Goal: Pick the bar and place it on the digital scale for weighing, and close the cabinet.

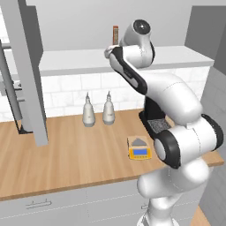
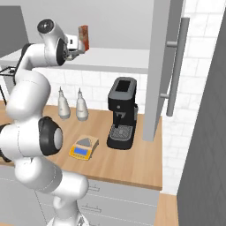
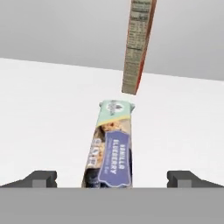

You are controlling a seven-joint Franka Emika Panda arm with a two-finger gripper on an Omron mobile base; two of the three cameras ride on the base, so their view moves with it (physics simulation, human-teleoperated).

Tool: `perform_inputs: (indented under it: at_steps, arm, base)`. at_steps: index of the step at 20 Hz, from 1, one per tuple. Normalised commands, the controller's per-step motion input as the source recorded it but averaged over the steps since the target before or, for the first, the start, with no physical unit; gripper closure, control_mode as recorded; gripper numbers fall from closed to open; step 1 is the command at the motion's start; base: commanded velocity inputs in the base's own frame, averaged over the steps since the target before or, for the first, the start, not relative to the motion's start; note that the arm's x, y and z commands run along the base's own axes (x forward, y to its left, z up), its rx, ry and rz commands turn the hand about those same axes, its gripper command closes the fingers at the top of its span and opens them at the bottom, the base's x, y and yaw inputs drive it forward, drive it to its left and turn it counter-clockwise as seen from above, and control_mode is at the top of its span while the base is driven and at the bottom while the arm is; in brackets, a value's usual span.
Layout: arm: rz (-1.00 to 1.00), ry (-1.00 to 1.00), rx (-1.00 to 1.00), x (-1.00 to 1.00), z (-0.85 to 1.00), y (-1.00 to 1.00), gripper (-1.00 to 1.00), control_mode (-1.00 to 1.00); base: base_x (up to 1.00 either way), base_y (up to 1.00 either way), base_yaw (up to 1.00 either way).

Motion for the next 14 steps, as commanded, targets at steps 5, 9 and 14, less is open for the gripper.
perform_inputs:
  at_steps: [5,9,14]
  arm:
    - [0.00,0.02,-0.04,0.32,-0.20,0.04,-1.00,-1.00]
    - [0.00,0.00,-0.03,0.21,-0.27,0.01,1.00,-1.00]
    - [0.00,0.00,0.00,0.00,-0.15,0.00,1.00,-1.00]
  base:
    - [0.00,0.00,0.00]
    - [0.00,0.00,0.00]
    - [0.00,0.00,0.00]
